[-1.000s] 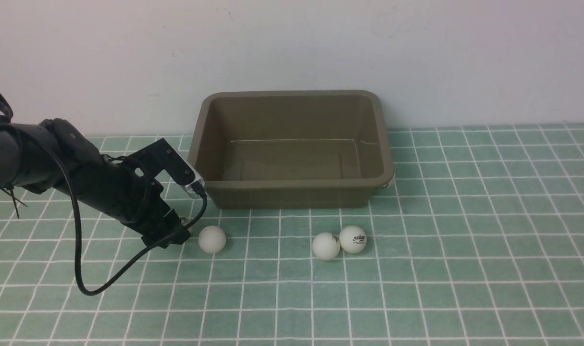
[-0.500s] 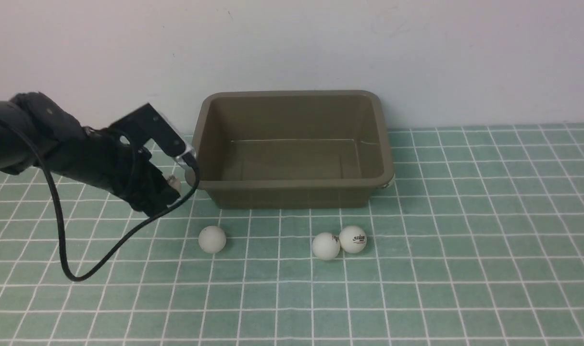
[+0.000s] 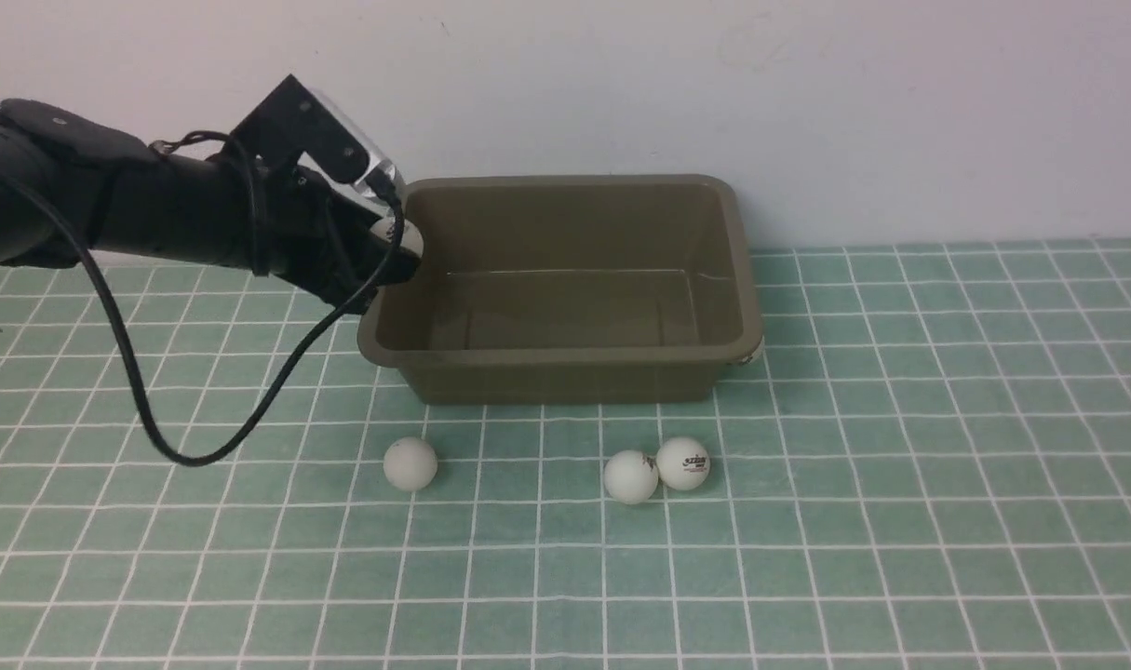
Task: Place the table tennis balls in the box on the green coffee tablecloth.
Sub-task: 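Drop the ball into the bin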
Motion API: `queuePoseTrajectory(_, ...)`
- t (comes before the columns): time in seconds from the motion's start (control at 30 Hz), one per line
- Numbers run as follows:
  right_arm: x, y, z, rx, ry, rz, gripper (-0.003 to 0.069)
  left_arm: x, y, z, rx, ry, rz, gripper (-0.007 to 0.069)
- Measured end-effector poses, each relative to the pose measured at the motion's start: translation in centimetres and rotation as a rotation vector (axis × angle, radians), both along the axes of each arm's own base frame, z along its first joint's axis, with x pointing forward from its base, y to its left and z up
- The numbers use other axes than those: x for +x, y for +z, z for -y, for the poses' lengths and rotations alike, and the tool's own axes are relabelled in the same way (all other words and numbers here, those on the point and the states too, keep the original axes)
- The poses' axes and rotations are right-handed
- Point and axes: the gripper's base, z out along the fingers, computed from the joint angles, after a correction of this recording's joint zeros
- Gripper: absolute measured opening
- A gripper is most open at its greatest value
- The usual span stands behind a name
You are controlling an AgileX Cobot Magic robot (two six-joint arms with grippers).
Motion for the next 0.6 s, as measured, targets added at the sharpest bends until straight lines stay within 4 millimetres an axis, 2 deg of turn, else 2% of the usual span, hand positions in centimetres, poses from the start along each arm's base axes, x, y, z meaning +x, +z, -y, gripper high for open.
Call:
queuePoseTrajectory(0.27,-0.1,-0.1,0.0,-0.002,0.007,-0.016,0.0314,0.9,-1.9,0.2,0.001,-0.042,-0.151,0.0346)
queuePoseTrajectory(0.37,-0.1,-0.1,0.0,-0.002,0.007,-0.016,0.0314,0.6,-1.7,0.1,0.036,-0.057,-0.220,0.0389)
queuePoseTrajectory(0.47,-0.1,-0.1,0.0,-0.002,0.007,-0.015,0.0314,0.0,-0.2,-0.3,0.070,-0.025,-0.254,0.0462)
queuePoseTrajectory(0.6,-0.1,-0.1,0.0,-0.002,0.007,-0.015,0.0314,-1.4,3.3,-0.8,0.067,0.070,-0.251,0.0478)
